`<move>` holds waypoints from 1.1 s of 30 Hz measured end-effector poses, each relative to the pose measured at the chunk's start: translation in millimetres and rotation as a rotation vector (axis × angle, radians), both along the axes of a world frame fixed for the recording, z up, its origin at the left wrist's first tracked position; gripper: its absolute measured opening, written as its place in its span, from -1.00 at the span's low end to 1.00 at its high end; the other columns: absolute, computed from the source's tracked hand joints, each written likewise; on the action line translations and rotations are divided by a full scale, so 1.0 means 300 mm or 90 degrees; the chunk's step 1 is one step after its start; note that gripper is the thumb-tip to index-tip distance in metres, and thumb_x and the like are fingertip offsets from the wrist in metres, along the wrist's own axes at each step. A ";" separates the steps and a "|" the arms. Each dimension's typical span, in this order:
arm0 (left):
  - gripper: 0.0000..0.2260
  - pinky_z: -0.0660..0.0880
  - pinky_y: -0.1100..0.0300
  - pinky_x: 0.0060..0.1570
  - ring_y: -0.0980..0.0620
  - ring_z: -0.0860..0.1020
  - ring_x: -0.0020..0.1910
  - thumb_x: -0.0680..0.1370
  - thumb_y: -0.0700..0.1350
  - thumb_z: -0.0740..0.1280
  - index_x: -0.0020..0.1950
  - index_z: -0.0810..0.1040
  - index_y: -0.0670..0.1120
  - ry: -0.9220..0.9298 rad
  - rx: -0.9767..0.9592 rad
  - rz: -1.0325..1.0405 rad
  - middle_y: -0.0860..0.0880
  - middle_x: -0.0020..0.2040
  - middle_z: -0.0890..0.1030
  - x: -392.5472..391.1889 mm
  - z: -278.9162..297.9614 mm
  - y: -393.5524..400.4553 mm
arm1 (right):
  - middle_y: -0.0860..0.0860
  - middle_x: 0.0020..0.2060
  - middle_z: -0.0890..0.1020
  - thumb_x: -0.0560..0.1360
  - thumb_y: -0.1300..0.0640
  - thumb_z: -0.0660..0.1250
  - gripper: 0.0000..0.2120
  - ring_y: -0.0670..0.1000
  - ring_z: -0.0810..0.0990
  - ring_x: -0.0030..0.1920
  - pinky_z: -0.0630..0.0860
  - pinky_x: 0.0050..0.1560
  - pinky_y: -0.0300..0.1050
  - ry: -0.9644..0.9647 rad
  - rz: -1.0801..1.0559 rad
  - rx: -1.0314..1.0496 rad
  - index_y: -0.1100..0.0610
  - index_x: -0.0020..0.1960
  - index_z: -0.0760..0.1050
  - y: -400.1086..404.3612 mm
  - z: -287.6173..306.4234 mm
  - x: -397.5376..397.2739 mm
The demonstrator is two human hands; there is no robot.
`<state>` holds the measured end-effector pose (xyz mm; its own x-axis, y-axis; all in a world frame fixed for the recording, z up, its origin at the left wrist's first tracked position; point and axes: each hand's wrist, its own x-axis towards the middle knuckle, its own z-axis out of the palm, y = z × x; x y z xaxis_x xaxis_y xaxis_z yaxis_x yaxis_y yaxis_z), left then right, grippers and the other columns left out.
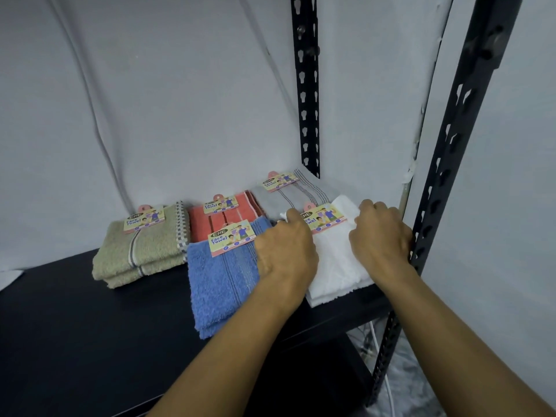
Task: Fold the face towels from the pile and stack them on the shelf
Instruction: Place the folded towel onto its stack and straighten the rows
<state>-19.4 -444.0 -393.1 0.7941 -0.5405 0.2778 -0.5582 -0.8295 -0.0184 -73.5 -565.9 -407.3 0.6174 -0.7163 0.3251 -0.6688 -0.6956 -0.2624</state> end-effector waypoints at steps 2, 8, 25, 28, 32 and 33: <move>-0.69 0.31 0.10 -0.22 -0.12 0.61 0.02 0.62 -0.04 0.25 0.30 0.30 -0.12 -0.016 0.013 -0.012 -0.10 0.07 0.61 0.000 -0.014 0.005 | 0.09 0.02 0.53 0.55 0.26 0.20 -0.84 0.11 0.46 0.03 0.24 -0.26 -0.10 -0.007 0.001 0.011 0.19 0.13 0.42 -0.002 -0.009 0.002; -0.71 0.35 0.04 -0.10 -0.11 0.48 0.17 0.60 -0.06 0.28 0.27 0.34 -0.11 -0.034 0.010 -0.012 -0.09 0.13 0.57 -0.006 -0.029 0.003 | 0.09 0.06 0.54 0.55 0.22 0.20 -0.76 0.13 0.51 0.05 0.28 -0.23 -0.11 0.001 -0.001 0.055 0.19 0.21 0.42 -0.019 -0.048 0.003; -0.46 -0.40 -0.43 0.34 -0.08 -0.09 0.60 0.68 0.11 -0.17 0.63 -0.17 -0.03 0.133 0.314 -0.162 -0.08 0.63 -0.11 0.061 -0.039 0.000 | 0.01 0.58 -0.07 0.68 0.02 -0.15 -0.51 -0.05 -0.16 0.55 -0.21 0.50 -0.11 0.167 0.284 0.050 0.08 0.58 -0.08 -0.004 -0.091 -0.042; -0.47 -0.44 -0.43 0.32 -0.09 -0.12 0.60 0.68 0.11 -0.16 0.62 -0.18 -0.01 0.148 0.333 -0.149 -0.07 0.63 -0.13 0.061 -0.038 -0.011 | 0.00 0.57 -0.11 0.68 0.01 -0.16 -0.50 -0.05 -0.19 0.55 -0.23 0.52 -0.10 0.181 0.276 0.055 0.06 0.58 -0.13 -0.004 -0.103 -0.036; -0.47 -0.44 -0.43 0.32 -0.09 -0.11 0.60 0.68 0.12 -0.16 0.62 -0.18 -0.01 0.159 0.326 -0.147 -0.07 0.63 -0.12 0.060 -0.042 -0.015 | 0.02 0.57 -0.13 0.67 0.00 -0.16 -0.49 -0.03 -0.19 0.55 -0.22 0.52 -0.08 0.182 0.268 0.054 0.07 0.58 -0.14 0.004 -0.108 -0.032; -0.47 -0.43 -0.43 0.32 -0.10 -0.09 0.60 0.68 0.12 -0.16 0.63 -0.16 -0.01 0.158 0.317 -0.150 -0.07 0.63 -0.11 0.060 -0.044 -0.013 | 0.03 0.57 -0.12 0.67 0.00 -0.16 -0.49 -0.02 -0.18 0.55 -0.22 0.52 -0.07 0.182 0.267 0.052 0.08 0.58 -0.13 0.007 -0.106 -0.031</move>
<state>-1.4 -447.9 -406.4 0.6454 -0.7275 -0.2326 -0.7636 -0.6079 -0.2177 -82.9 -564.0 -439.2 0.9133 -0.4037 0.0538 -0.3894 -0.9043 -0.1748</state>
